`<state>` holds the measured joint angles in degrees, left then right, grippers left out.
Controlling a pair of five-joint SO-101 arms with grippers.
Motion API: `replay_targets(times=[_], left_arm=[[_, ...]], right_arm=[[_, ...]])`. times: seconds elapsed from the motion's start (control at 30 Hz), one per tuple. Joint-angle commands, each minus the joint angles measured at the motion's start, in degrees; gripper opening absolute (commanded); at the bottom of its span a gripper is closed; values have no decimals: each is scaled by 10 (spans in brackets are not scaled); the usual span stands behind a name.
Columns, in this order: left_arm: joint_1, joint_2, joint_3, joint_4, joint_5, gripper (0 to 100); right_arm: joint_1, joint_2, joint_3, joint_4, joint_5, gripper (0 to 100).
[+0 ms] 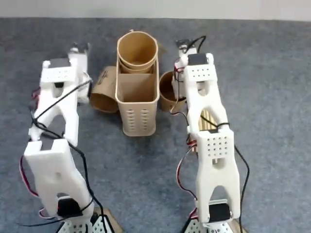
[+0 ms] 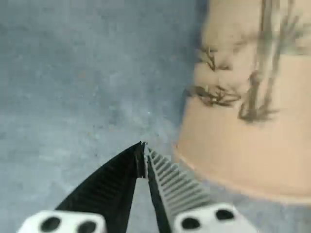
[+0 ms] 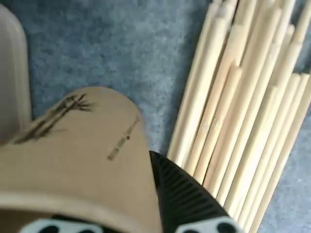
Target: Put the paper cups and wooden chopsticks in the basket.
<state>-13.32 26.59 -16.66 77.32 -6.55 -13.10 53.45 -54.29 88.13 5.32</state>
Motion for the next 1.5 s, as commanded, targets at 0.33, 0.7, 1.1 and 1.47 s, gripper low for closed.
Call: replay_targets(times=[0.33, 0.7, 1.1, 1.47], left_arm=[[-28, -11, -238, 186, -67, 191], [-65, -10, -223, 221, -243, 258], [-8, -43, 10, -31, -323, 259], [19, -166, 303, -418, -207, 252]], right_arm=[[1, -43, -14, 14, -1, 5], [1, -42, -11, -18, -1, 5], [1, -42, -9, -23, -1, 5], [1, -29, -10, -23, -1, 5]])
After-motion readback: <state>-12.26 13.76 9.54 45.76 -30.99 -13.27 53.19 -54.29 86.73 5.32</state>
